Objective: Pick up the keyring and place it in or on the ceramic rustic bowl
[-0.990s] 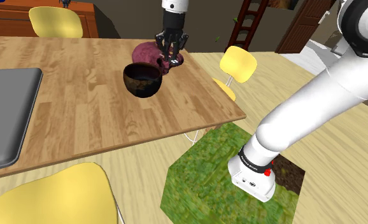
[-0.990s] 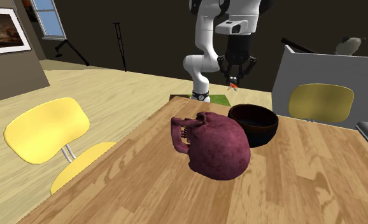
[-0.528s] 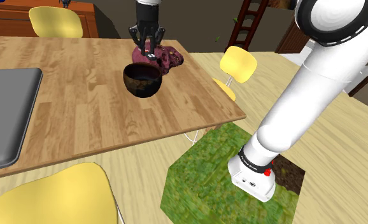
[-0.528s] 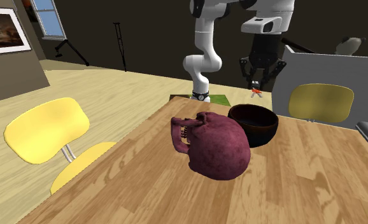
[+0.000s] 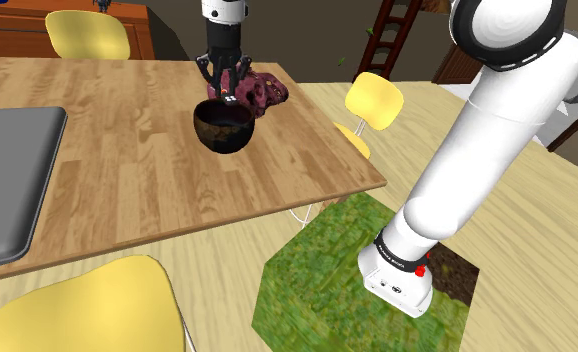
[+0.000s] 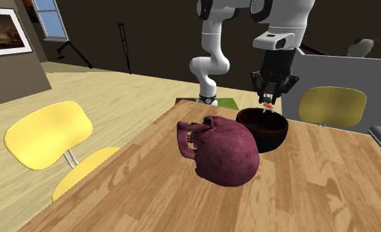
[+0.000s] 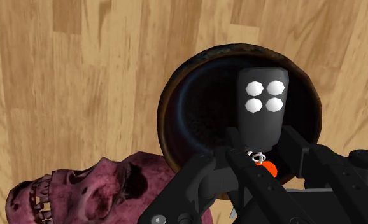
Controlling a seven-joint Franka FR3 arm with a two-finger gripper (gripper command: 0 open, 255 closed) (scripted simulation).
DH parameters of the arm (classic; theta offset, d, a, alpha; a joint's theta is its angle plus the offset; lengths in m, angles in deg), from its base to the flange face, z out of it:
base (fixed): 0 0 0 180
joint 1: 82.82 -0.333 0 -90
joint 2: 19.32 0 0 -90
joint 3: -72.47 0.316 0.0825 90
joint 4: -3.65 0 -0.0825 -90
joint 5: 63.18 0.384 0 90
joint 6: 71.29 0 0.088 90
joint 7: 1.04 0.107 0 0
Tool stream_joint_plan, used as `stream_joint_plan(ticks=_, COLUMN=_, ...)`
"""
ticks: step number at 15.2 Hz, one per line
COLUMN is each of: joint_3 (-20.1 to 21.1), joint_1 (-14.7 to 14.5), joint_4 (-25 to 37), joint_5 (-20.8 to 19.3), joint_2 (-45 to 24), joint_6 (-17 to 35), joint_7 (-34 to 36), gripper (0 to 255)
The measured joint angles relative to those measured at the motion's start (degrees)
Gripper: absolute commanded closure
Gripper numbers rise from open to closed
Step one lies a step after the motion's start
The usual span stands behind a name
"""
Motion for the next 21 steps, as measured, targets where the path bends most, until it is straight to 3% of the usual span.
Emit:
stream_joint_plan(ticks=9, joint_3=0.0, joint_1=-0.1, joint_4=-5.2, joint_5=-0.3, joint_2=-1.1, joint_6=6.3, joint_7=0.2, gripper=255)
stream_joint_plan(ticks=15, joint_3=0.0, joint_1=-0.1, joint_4=-5.6, joint_5=-0.3, joint_2=-1.1, joint_6=6.6, joint_7=0.2, gripper=255)
stream_joint_plan(ticks=16, joint_3=0.0, joint_1=-0.1, joint_4=-5.6, joint_5=-0.3, joint_2=-1.1, joint_6=6.6, joint_7=0.2, gripper=0)
stream_joint_plan(ticks=21, joint_3=0.0, joint_1=-0.1, joint_4=-5.6, joint_5=-0.3, joint_2=-1.1, joint_6=6.6, joint_7=0.2, gripper=0)
